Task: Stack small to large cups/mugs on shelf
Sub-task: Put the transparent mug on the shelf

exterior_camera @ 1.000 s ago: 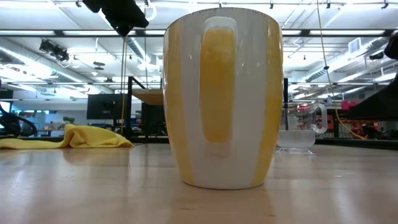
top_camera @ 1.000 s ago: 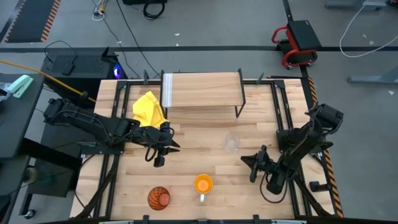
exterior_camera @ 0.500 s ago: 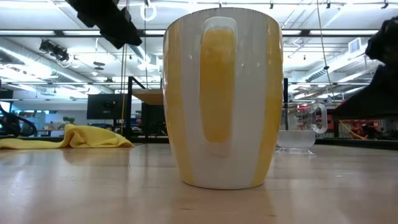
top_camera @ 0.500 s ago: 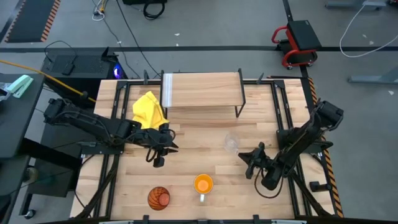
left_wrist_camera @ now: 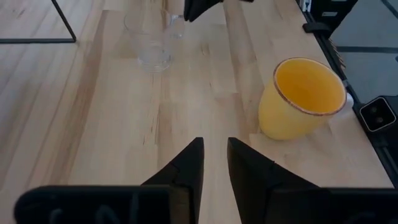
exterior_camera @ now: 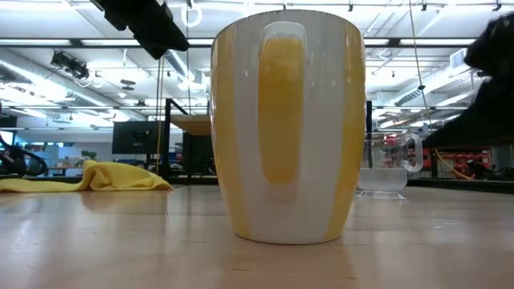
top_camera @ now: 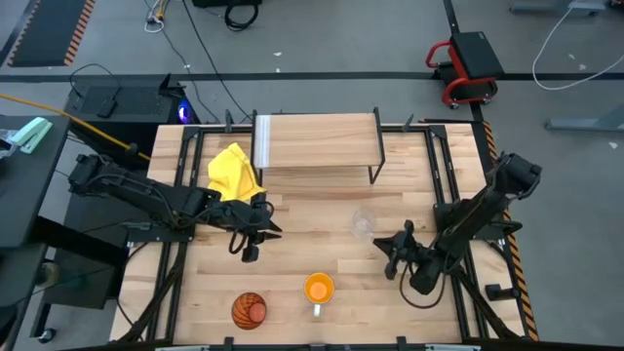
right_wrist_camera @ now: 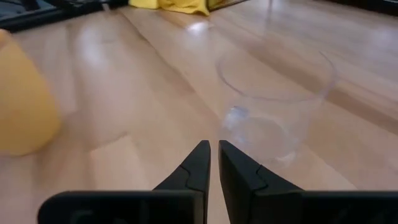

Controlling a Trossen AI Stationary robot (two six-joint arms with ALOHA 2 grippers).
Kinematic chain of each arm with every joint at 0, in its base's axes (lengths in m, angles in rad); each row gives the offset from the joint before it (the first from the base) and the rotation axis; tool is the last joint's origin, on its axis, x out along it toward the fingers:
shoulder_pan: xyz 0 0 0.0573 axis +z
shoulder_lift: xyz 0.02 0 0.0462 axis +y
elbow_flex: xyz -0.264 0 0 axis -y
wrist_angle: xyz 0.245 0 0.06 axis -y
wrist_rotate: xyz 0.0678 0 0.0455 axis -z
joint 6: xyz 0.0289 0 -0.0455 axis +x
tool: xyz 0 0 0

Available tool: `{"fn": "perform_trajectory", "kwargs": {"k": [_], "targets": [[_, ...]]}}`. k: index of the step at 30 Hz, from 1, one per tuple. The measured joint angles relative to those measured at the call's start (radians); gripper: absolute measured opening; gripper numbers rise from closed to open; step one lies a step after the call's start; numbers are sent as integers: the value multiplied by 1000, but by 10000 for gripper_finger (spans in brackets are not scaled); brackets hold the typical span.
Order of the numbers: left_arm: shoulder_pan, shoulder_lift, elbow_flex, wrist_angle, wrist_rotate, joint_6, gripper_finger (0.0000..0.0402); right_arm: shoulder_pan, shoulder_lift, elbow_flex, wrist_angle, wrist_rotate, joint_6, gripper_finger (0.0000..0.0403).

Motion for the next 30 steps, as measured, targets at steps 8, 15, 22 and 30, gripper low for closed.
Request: {"fn": "perform_trajectory", "kwargs": {"k": [8, 15, 22, 30], "targets": [[0, 0, 0, 0, 0, 1, 82, -15, 81, -19, 38, 38, 46, 41], [0, 0, 0, 0, -3, 2, 80, -20, 85, -19, 134, 24, -33, 41], [0, 0, 0, 0, -3, 3, 83, -83, 85, -7, 159, -8, -99, 41], [0, -1, 0, -1, -3, 2, 76, -104, 85, -1, 193, -46, -165, 41]]}}
